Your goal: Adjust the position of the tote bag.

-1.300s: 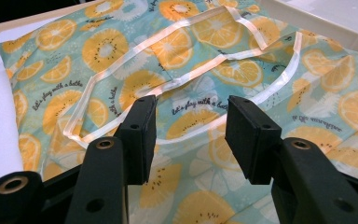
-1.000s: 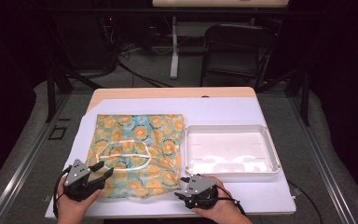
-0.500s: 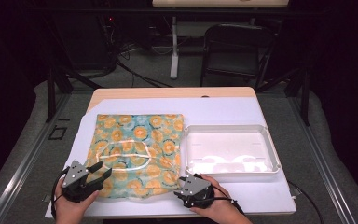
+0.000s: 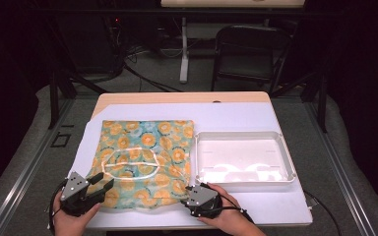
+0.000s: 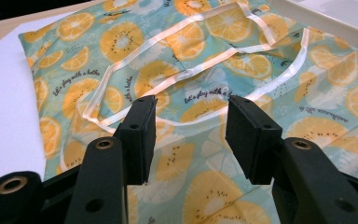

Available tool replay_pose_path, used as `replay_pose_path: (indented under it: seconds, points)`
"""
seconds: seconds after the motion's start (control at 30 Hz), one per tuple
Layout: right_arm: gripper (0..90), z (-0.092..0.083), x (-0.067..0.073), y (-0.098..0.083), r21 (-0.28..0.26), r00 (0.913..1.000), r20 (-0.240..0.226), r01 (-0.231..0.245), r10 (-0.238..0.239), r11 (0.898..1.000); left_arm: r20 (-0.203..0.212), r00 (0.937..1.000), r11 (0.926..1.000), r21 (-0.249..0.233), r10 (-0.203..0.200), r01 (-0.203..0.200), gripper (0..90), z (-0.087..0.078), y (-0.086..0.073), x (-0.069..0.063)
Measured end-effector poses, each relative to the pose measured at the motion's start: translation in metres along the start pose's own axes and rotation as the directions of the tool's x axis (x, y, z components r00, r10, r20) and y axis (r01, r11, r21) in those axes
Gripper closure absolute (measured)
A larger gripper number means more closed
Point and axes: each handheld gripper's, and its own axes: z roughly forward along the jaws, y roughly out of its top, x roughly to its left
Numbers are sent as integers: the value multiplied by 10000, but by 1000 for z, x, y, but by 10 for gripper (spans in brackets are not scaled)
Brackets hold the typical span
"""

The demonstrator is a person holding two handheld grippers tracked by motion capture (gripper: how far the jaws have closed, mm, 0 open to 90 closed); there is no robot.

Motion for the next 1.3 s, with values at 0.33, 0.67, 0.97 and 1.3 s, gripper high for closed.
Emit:
replay_pose_path:
  seconds: [0.33, 0.67, 0.97, 1.3]
  points:
    - [641, 1, 0, 3, 112, 9998, -47, 188, -188, 9998, -124, 9999, 9999, 19, -113, 113, 523, -3, -2, 1]
    - [744, 3, 1, 3, 98, 9997, -169, 198, -196, 9998, -155, 9996, 9998, 33, -216, 217, 518, -4, -3, 3]
    - [815, 2, 0, 4, 120, 9996, -184, 231, -229, 9997, -295, 9990, 9994, -46, -348, 346, 499, -5, -4, 5]
    - [852, 0, -1, 5, 214, 9994, -272, 228, -222, 9995, -515, 9972, 9984, -178, -547, 538, 483, -9, -5, 9]
